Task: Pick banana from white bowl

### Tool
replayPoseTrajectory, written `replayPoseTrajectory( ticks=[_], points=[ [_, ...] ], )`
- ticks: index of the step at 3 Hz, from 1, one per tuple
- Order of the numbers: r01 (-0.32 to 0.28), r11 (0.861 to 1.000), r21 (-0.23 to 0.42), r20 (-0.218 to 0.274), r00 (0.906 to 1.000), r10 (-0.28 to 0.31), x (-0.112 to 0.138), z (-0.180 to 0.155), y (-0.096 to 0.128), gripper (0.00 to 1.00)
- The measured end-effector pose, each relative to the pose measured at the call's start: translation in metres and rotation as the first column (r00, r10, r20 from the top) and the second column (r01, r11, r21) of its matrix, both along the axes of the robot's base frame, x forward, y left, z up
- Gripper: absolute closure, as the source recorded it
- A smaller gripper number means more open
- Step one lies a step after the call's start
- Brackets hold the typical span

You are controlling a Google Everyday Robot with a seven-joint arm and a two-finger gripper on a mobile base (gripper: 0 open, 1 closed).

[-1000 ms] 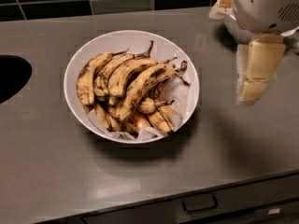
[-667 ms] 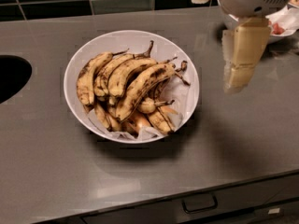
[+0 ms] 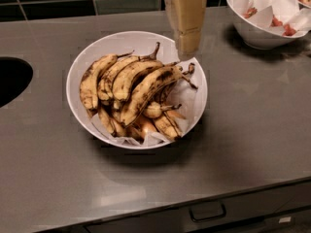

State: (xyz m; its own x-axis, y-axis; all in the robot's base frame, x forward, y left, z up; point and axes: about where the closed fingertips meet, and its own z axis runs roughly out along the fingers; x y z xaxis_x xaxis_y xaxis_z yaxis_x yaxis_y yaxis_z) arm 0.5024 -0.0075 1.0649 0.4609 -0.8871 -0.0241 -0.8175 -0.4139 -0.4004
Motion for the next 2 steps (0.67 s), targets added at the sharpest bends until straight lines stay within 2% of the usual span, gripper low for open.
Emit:
replayPoseTrajectory(
  ticks=[1, 2],
  points=[
    [-0.097, 0.995, -0.002, -0.027, 0.9949, 0.097, 0.0219, -0.014, 0.0344, 0.0],
    [-0.102, 0.995, 0.023, 0.008, 0.9948, 0.102, 0.0277, -0.0086, 0.0426, 0.0]
  ],
)
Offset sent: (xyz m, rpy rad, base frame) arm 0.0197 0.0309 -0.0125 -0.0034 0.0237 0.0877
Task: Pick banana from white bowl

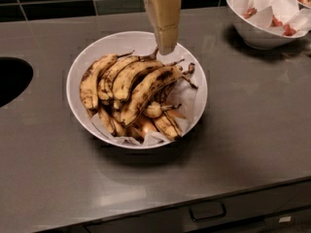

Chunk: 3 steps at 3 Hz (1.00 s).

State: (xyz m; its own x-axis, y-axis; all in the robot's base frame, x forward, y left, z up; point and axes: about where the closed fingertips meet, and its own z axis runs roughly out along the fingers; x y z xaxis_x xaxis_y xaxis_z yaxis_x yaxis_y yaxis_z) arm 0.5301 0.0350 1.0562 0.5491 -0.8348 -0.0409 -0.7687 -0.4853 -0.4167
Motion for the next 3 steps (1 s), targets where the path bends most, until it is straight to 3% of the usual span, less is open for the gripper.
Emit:
replayPoseTrajectory(
  ticks=[1, 2, 3],
  points=[
    [-0.037, 0.999, 0.011, -0.003, 0.9993, 0.037, 0.011, -0.008, 0.014, 0.0],
    [-0.109, 0.994, 0.018, -0.051, 0.9926, 0.11, 0.024, -0.027, 0.034, 0.0],
    [-0.185, 0.982, 0.032, -0.128, 0.974, 0.187, 0.028, -0.051, 0.049, 0.0]
  ],
)
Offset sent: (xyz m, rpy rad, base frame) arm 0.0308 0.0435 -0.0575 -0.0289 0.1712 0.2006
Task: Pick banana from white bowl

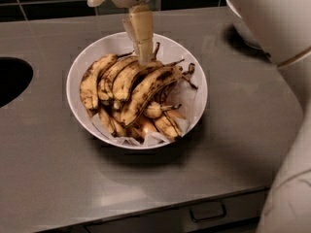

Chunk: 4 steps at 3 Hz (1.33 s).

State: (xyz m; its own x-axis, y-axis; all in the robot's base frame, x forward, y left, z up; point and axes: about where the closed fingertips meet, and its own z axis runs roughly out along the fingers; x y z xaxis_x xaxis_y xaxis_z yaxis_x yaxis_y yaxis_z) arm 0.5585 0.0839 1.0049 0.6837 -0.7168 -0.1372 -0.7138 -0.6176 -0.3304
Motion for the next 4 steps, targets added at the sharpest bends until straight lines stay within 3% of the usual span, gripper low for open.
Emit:
replayPoseTrajectory(
  ticks=[1, 3, 4],
  points=[
    [-0.021, 1.0, 0.018, -0.053, 0.9984, 0.022, -0.007, -0.016, 0.001, 0.0],
    [-0.036, 0.999, 0.031, -0.101, 0.9941, 0.039, -0.036, -0.036, 0.0, 0.0],
    [-0.057, 0.998, 0.034, -0.116, 0.9913, 0.061, -0.043, -0.044, 0.003, 0.14]
  ],
)
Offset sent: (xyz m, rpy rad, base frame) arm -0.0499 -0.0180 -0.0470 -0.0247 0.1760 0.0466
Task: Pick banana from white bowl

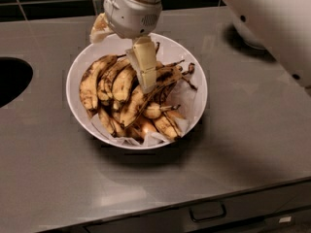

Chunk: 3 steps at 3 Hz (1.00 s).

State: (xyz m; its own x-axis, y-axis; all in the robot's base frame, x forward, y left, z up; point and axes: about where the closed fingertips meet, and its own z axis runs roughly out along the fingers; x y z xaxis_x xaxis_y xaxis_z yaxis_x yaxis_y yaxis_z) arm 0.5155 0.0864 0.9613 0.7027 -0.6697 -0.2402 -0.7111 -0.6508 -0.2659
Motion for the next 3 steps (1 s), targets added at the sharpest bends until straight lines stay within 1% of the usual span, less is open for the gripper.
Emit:
replayPoseTrajectory(
  ticks=[1, 2, 3],
  points=[
    [-0.031, 1.0, 0.001, -0.021, 0.9993, 0.031, -0.0012, -0.0058, 0.0038, 0.22],
    [-0.032, 1.0, 0.0, -0.022, 0.9993, 0.032, -0.0007, -0.0013, 0.0028, 0.08],
    [-0.032, 1.0, 0.0, -0.022, 0.9993, 0.032, -0.0008, 0.0001, 0.0027, 0.08]
  ],
)
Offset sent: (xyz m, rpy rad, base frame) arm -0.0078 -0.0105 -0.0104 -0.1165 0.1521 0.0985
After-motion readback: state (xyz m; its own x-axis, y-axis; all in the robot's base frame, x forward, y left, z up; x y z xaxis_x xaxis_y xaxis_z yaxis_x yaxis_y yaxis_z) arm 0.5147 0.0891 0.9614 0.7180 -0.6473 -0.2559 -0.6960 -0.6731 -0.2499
